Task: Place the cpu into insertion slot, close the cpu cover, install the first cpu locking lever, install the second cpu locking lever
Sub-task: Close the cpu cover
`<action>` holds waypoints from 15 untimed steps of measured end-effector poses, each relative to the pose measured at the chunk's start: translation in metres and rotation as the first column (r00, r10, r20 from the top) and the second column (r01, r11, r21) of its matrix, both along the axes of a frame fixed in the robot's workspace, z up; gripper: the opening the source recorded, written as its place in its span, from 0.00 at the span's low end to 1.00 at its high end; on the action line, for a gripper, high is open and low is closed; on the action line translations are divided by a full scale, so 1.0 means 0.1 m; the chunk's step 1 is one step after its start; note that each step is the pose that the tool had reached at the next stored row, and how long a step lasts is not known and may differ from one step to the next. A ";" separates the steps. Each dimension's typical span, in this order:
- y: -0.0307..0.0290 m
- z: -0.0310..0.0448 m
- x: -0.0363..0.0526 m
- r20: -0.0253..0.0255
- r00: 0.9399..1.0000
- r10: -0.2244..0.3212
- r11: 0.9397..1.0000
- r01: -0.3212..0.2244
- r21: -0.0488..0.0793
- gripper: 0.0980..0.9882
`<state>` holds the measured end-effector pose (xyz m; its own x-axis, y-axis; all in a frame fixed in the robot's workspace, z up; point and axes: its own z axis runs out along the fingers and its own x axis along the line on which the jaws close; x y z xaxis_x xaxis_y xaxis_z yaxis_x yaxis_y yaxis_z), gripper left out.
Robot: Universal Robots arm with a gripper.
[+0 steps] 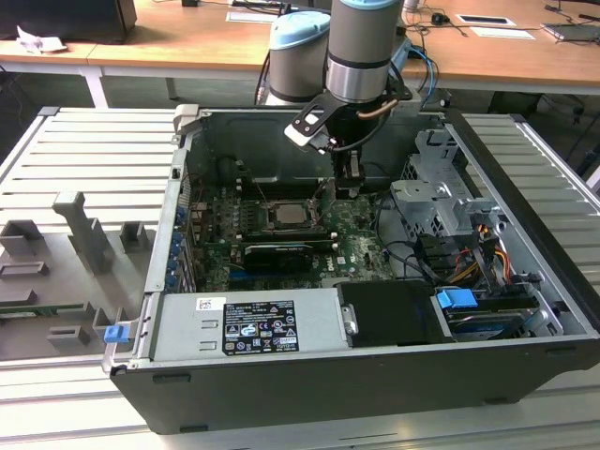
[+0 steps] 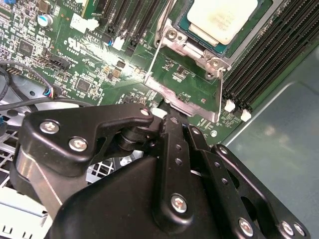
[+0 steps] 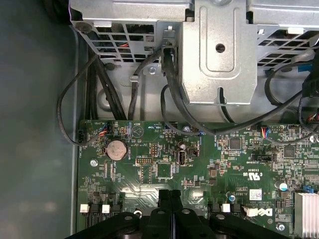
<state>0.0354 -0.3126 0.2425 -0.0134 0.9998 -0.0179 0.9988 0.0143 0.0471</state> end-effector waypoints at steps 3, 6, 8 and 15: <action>0.000 0.000 -0.011 0.000 1.000 0.000 1.000 0.000 0.000 0.01; 0.000 0.000 -0.018 0.000 1.000 0.000 1.000 0.000 0.000 0.01; 0.000 0.000 -0.025 0.000 1.000 0.000 1.000 0.000 0.000 0.01; 0.000 -0.002 -0.183 0.000 1.000 0.000 1.000 0.000 0.000 0.01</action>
